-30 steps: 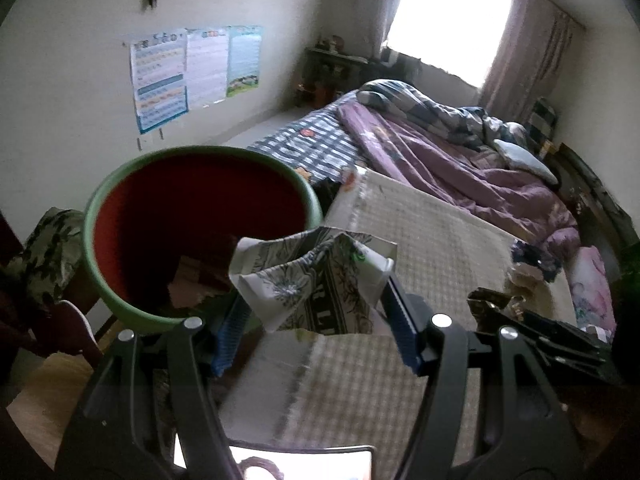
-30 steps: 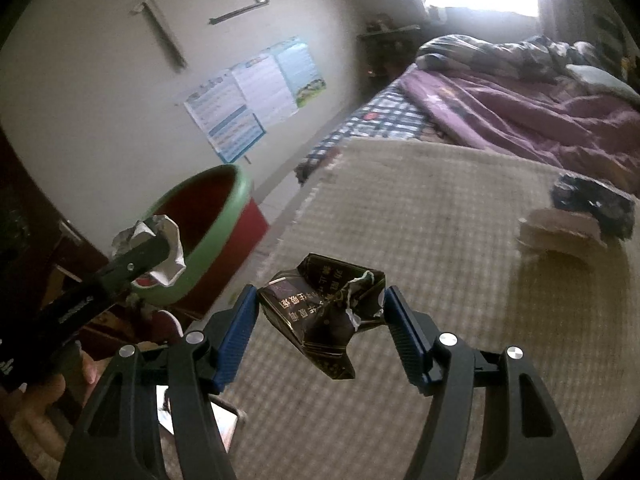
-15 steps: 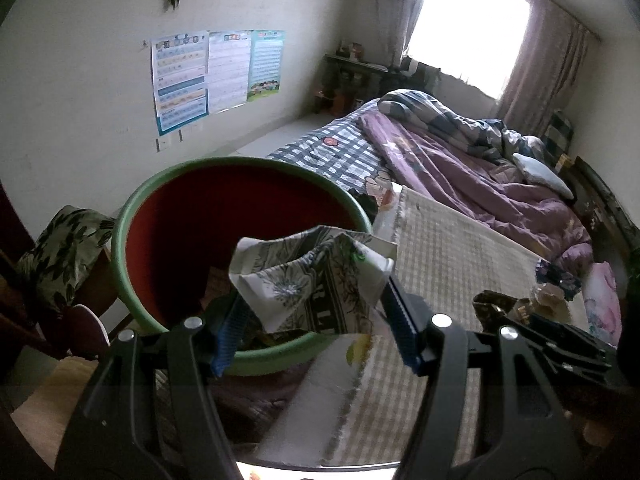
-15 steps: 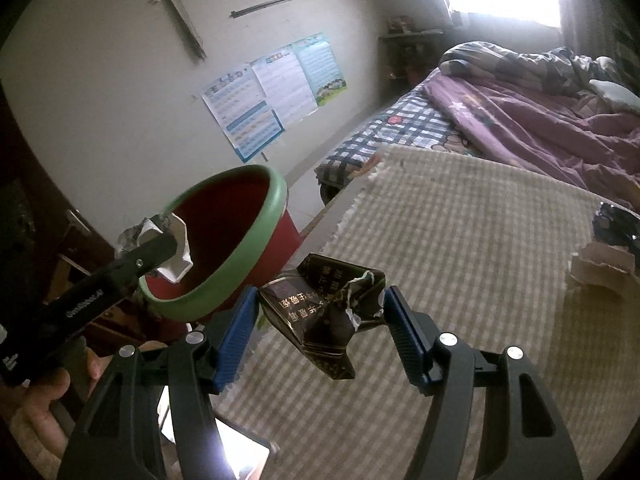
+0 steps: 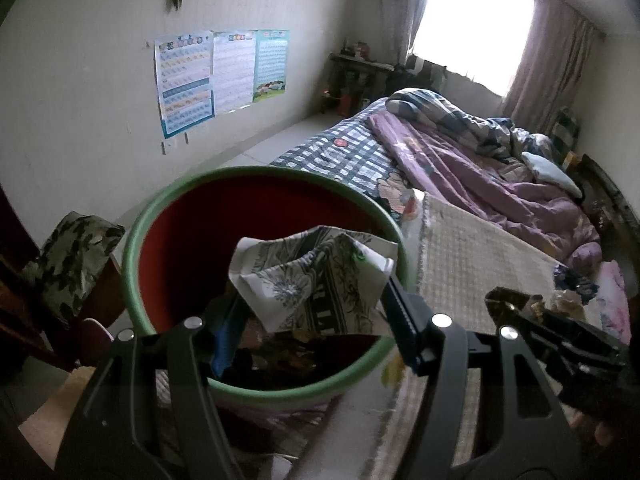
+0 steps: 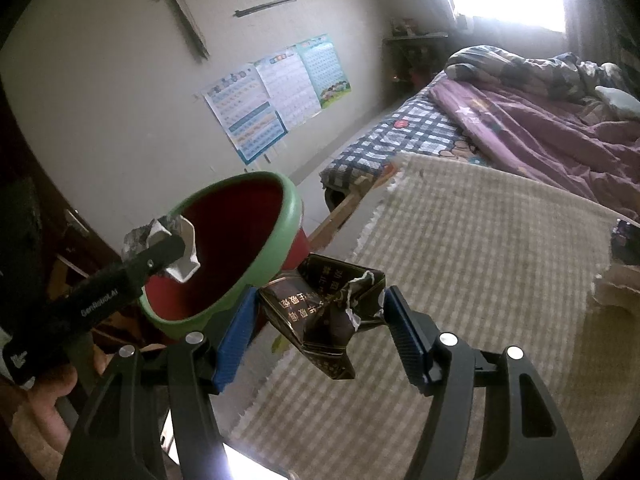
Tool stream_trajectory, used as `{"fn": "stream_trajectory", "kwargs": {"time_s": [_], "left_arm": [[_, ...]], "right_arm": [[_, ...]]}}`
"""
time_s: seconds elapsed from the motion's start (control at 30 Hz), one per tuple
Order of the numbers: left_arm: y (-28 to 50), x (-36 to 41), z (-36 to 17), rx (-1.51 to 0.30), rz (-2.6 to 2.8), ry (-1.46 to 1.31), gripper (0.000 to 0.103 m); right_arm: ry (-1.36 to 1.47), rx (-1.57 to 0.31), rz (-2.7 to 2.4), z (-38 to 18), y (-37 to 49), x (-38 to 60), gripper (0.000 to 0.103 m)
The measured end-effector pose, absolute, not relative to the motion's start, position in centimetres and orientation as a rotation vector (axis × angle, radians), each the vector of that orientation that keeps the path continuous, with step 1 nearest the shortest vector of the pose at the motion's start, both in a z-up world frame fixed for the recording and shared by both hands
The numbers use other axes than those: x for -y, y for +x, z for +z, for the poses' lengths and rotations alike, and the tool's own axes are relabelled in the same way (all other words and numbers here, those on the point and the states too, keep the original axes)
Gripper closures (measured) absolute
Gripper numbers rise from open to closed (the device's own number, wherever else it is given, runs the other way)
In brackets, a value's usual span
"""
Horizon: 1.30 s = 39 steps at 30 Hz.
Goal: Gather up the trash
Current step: 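Carry the paper bag and foil wrapper over the green basin, then hold the paper bag and foil wrapper above the basin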
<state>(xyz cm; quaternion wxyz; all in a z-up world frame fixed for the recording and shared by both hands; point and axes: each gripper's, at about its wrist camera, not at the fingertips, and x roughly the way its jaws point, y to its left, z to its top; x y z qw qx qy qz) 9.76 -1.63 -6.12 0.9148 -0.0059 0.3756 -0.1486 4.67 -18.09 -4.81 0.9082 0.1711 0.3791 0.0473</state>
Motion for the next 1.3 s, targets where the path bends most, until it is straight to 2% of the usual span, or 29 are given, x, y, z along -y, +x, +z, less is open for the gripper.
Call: {"fn": "stream_trajectory", "kwargs": {"time_s": [0.87,1.3], "left_arm": [[13.6,-2.2,-7.4,-0.808,-0.207,0.01,0.042],[15.0,-2.8,-8.7,-0.854,-0.195,0.013,0.042]], "right_arm": [[0.272,-0.726,0.221,-2.8,9.9,12.2,0.04],[0.233,-0.775,0.253,-4.7,12.6,9.7,0.04]]}}
